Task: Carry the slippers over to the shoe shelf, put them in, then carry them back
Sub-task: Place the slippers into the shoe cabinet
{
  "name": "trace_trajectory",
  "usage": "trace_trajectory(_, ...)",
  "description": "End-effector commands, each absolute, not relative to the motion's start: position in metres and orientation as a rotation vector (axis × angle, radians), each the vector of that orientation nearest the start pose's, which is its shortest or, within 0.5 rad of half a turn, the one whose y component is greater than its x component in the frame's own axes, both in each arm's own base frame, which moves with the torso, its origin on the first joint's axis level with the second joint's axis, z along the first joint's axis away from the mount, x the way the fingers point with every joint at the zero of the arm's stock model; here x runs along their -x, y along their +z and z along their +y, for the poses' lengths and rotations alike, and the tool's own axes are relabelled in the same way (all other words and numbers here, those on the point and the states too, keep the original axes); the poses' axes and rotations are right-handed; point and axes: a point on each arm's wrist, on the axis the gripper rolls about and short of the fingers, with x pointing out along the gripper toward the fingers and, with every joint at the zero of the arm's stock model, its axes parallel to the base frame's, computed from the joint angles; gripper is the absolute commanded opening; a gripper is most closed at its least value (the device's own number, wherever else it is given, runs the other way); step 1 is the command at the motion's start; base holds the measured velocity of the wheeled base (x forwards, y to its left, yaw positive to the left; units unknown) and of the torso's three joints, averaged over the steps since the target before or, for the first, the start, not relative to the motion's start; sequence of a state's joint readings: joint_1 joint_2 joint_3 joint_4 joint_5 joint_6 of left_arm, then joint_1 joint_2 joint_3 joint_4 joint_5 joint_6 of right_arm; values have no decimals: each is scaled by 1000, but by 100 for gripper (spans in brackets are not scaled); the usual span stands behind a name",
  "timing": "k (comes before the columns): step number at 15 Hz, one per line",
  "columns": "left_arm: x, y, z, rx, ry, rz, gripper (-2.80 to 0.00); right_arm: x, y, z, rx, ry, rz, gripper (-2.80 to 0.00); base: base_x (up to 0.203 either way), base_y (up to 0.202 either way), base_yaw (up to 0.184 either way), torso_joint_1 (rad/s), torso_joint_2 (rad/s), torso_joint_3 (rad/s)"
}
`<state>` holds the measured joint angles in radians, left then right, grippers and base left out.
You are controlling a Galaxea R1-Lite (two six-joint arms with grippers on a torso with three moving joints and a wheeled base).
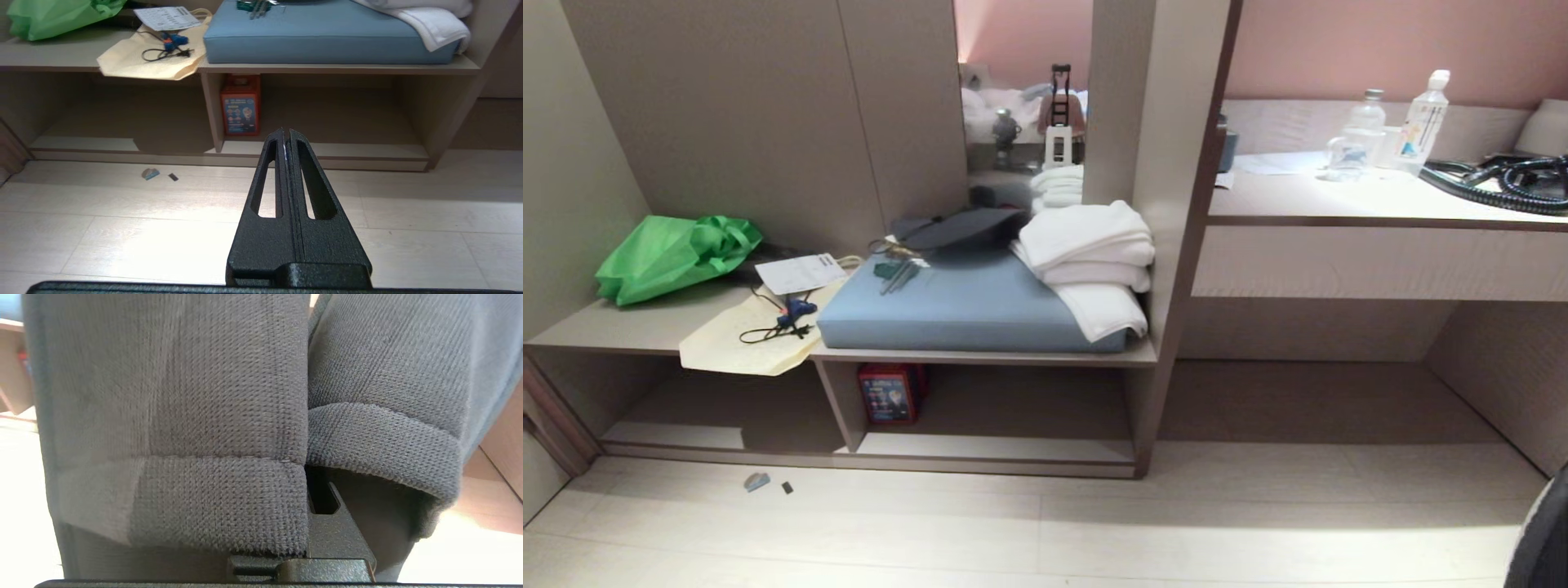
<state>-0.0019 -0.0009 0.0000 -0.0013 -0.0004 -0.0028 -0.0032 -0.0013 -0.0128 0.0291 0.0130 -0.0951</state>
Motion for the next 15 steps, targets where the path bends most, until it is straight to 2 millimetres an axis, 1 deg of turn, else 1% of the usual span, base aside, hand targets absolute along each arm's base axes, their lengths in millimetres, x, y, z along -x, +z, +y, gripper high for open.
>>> trace_trajectory(1,23,76,0,3,-2,-2,-280,24,76,0,96,10,13,-280,0,192,-1,1,2,2)
trace_trajectory(12,23,76,0,3,-2,-2,-280,24,76,0,93,11,13,-280,0,194,-3,3,3,3)
trace_trajectory(14,23,76,0,3,-2,-2,-280,24,76,0,93,11,14,-280,0,119,-1,2,2,2)
trace_trajectory(15,23,75,0,3,-2,0,-280,24,76,0,93,11,14,-280,0,0,0,0,0,0)
